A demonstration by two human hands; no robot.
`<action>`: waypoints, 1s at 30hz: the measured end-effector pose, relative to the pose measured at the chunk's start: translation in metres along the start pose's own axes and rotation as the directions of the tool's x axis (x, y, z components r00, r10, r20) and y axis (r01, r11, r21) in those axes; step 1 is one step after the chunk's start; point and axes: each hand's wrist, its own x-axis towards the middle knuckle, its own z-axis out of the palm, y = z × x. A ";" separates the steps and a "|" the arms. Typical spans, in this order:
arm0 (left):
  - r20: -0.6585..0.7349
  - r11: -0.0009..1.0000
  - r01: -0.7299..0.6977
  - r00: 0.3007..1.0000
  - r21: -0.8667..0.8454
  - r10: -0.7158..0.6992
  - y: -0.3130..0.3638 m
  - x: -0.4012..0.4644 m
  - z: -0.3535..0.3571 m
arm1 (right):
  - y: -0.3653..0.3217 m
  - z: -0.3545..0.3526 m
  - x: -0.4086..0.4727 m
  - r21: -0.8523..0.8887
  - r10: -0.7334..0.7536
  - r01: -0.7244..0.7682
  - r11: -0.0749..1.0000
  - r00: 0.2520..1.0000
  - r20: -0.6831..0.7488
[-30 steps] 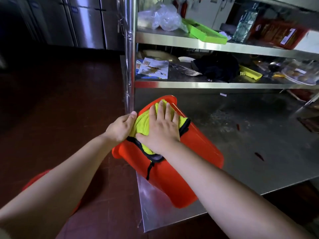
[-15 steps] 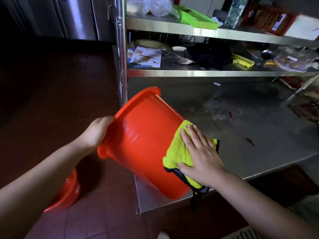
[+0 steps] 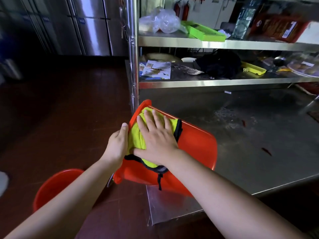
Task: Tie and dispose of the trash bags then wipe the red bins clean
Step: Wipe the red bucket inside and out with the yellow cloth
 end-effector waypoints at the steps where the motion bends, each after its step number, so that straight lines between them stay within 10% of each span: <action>1: 0.009 1.000 -0.012 1.000 -0.001 0.012 -0.004 -0.004 -0.003 | 0.001 0.002 -0.003 -0.007 -0.032 0.032 0.999 0.999 -0.009; 14: 0.013 0.883 -0.303 0.947 0.357 0.320 -0.019 -0.037 -0.027 | 0.108 -0.003 -0.096 0.010 -0.056 0.055 0.998 0.988 0.146; 21: -0.098 0.761 -0.138 0.962 0.634 0.256 0.019 -0.012 0.000 | 0.070 -0.004 -0.074 0.015 0.070 -0.074 0.997 0.984 0.162; 30: -0.212 0.829 -0.090 0.946 0.552 0.244 0.012 -0.019 0.022 | 0.009 0.004 0.002 0.092 0.071 -0.072 0.993 0.997 0.015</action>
